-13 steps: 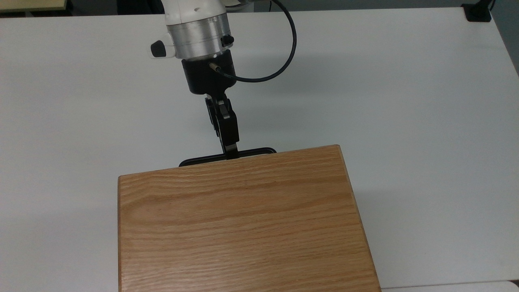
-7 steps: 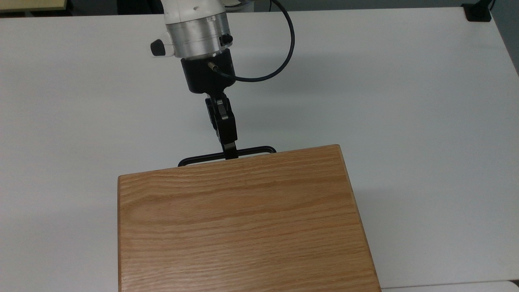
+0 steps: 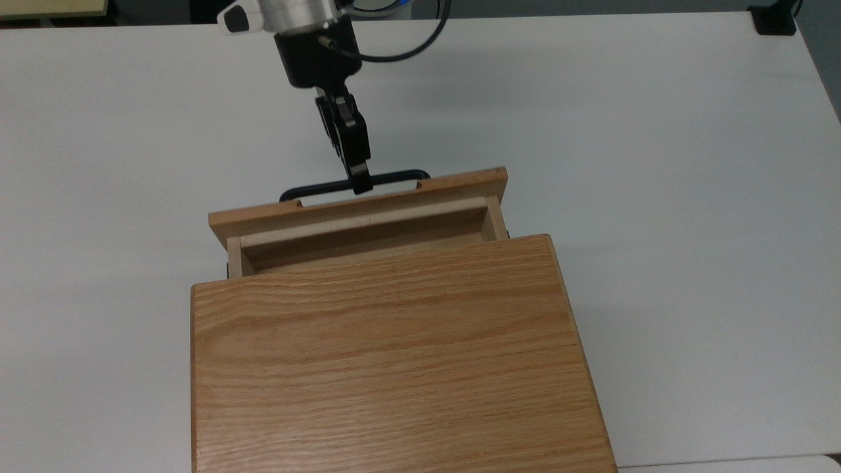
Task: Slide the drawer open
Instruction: 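Pull the handle outward, sliding the upper drawer out of the cabinet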
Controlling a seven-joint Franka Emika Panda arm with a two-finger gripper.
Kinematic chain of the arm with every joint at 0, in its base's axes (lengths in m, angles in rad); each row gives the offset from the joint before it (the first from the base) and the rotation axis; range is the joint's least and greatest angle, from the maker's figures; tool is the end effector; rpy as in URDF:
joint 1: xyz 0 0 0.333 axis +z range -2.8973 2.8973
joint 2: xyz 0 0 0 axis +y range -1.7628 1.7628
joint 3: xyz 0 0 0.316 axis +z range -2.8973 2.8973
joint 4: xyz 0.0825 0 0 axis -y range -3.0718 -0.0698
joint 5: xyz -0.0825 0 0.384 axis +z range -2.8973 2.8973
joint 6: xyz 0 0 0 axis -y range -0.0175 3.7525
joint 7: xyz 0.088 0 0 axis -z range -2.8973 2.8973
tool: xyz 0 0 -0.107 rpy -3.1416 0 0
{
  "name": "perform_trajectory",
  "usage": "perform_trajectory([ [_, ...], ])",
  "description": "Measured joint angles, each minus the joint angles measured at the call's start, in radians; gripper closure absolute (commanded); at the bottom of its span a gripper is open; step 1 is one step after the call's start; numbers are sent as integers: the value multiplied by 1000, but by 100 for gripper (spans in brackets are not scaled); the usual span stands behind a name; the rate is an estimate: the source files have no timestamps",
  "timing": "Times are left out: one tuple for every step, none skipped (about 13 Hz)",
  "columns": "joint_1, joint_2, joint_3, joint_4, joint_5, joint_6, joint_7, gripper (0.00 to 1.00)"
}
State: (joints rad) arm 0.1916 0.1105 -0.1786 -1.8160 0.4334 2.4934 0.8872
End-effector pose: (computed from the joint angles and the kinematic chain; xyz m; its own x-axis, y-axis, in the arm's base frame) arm 0.6366 0.0107 0.5392 0.4160 -0.9093 0.0090 -0.7208 -0.3357 -0.6064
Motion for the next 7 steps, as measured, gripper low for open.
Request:
perform_trajectory([
  [-15,-36,-2,-19,0,-73,-25,95],
  [-32,-71,-6,-35,0,-151,-56,94],
  [-50,-101,-12,-51,0,-222,-89,94],
  [-62,-126,-18,-64,0,-277,-120,94],
  [-72,-149,-24,-77,0,-331,-145,94],
  [-75,-167,-32,-89,0,-371,-163,92],
  [-76,-183,-40,-103,0,-386,-177,82],
])
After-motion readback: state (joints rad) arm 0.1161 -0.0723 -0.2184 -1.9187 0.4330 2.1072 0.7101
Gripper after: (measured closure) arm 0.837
